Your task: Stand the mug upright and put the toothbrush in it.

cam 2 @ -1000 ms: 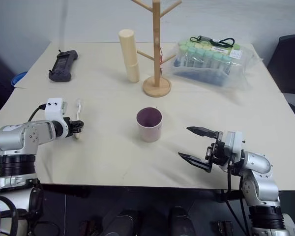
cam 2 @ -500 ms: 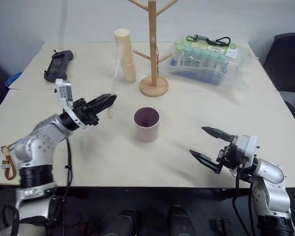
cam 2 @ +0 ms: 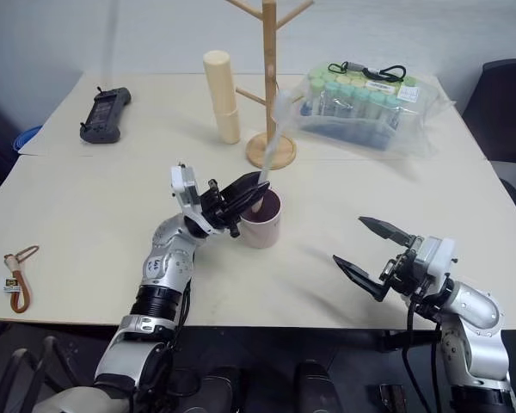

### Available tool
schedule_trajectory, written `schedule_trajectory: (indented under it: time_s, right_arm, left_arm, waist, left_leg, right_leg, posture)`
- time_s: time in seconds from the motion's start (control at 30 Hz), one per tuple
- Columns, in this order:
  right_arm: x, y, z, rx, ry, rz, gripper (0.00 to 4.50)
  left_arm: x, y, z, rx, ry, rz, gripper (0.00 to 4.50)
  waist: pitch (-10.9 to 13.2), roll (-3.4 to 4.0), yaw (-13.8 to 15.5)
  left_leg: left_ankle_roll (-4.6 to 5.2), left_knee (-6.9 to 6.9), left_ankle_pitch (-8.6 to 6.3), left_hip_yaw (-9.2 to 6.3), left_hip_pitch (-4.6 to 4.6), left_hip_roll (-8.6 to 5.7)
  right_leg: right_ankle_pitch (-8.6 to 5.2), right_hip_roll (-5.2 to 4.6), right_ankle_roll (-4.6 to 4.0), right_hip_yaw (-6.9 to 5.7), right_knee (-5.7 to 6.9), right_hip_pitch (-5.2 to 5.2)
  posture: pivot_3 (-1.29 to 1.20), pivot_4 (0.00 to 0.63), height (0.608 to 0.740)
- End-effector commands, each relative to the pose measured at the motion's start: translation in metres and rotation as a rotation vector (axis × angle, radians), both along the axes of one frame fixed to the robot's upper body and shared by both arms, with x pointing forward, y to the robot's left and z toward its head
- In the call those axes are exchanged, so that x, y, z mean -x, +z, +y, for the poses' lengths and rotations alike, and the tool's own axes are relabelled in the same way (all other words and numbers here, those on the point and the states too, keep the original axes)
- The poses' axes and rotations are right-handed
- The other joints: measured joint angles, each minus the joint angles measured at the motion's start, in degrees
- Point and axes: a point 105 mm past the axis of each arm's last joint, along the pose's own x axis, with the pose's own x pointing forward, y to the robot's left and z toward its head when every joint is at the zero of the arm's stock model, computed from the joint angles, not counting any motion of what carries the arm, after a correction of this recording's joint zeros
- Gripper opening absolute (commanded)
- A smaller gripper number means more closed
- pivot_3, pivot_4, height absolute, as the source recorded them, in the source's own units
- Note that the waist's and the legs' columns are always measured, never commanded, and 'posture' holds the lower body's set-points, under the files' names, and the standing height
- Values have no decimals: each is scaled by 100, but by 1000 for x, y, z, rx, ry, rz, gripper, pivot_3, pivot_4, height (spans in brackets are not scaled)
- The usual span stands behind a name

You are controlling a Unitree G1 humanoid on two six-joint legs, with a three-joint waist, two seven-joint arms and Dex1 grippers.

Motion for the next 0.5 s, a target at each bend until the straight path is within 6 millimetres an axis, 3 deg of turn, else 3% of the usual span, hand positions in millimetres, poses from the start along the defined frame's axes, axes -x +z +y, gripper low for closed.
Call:
schedule_trajectory:
  time_s: [0.03, 0.2, 0.27, 0.4, 0.5]
  right_arm:
    - [4, 13, 3, -5, -9, -70, 4500]
    - [2, 13, 2, -5, -15, -71, 4500]
    - [0, 10, 2, -7, -8, -57, 4500]
    - [-4, 4, 3, -5, 40, 8, 4500]
    - [-9, -3, 2, 13, 65, 53, 4500]
  left_arm:
    - [-1, -4, -1, -21, 29, -50, 2351]
    - [3, 1, 17, -27, 56, -71, 3855]
    - [4, 8, 36, -59, 112, -85, 4391]
    - [16, 7, 77, -260, 219, -149, 4453]
    - [32, -15, 115, -511, 271, -163, 4453]
  waist:
    - [0, 0, 2]
    - [0, 0, -5]
    - [0, 0, -16]
    - [-1, 3, -109]
    - [-4, 7, -126]
  left_leg:
    - [1, 2, -1, 0, 0, -2]
    - [4, 1, -2, -2, -1, -1]
    - [4, 0, -2, -3, 0, 1]
    - [2, -7, -1, -3, 4, 11]
    - [2, -14, -1, -8, 5, 9]
  right_leg:
    - [1, -1, 1, 2, 0, 0]
    - [1, 0, 1, 2, 1, 0]
    - [1, 0, 1, 4, 2, -2]
    - [0, 6, 1, 12, 7, -8]
    - [-1, 2, -1, 19, 2, -6]
  posture:
    - [0, 150, 740]
    - [0, 150, 740]
    - [0, 150, 740]
    - [0, 150, 740]
    - [0, 150, 740]
